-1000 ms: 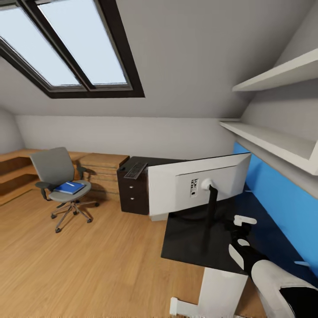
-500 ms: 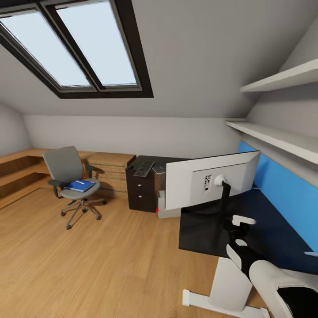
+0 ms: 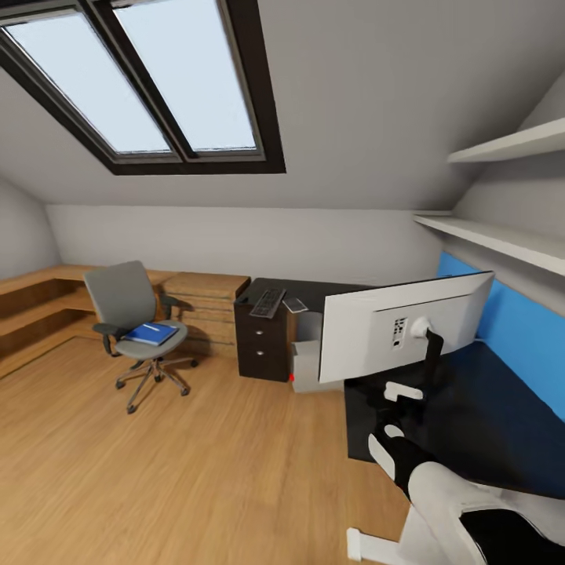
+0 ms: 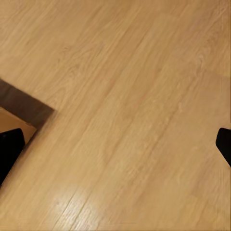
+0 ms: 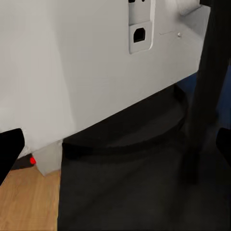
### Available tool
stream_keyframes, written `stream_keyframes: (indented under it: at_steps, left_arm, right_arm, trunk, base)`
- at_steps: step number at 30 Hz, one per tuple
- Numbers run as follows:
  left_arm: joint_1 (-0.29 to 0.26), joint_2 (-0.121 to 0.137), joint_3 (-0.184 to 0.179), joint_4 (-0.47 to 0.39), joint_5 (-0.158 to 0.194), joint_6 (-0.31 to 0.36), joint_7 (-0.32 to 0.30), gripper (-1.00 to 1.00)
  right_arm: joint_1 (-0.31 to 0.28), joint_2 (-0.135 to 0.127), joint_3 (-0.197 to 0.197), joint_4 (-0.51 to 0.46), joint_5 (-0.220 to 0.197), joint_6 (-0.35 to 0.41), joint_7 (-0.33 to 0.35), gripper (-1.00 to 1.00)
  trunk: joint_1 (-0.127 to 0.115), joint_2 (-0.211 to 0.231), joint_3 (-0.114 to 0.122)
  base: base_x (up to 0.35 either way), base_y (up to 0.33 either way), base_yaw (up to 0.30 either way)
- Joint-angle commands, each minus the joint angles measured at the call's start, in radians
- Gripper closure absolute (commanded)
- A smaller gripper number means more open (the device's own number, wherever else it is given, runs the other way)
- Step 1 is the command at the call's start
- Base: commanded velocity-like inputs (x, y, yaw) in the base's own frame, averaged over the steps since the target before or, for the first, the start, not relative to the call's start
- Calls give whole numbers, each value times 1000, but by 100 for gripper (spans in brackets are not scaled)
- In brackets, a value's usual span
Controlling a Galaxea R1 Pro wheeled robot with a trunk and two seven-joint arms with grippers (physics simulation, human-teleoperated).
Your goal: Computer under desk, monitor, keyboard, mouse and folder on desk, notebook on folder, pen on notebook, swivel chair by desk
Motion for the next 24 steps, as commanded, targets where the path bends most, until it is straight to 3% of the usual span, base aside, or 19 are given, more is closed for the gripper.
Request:
stream_keyframes:
  at_steps: [1,9,13,17,24]
  left_arm:
    - [-1,0,-8,0,6,-3,5,-100]
    - [-1,0,-9,0,5,-3,5,-100]
    - [-1,-1,-10,0,5,-4,5,-100]
    - [-1,-1,-11,0,5,-4,5,-100]
    - [-1,-1,-11,0,5,-4,5,-100]
  right_arm:
    - [-1,11,9,1,-1,-4,-26,-100]
    - [-1,95,15,3,107,-2,-186,-100]
    - [1,138,17,3,180,-2,-288,-100]
    - [3,153,18,4,225,-2,-338,-100]
    - [4,153,20,4,237,-2,-350,-100]
  trunk:
    - [1,-1,-2]
    - [1,-1,-2]
    - [1,-1,-2]
    - [1,-1,-2]
    - [1,-1,-2]
  base:
    - [236,112,0]
    - [101,47,0]
    - [19,17,0]
    - [5,174,0]
    - [1,305,0]
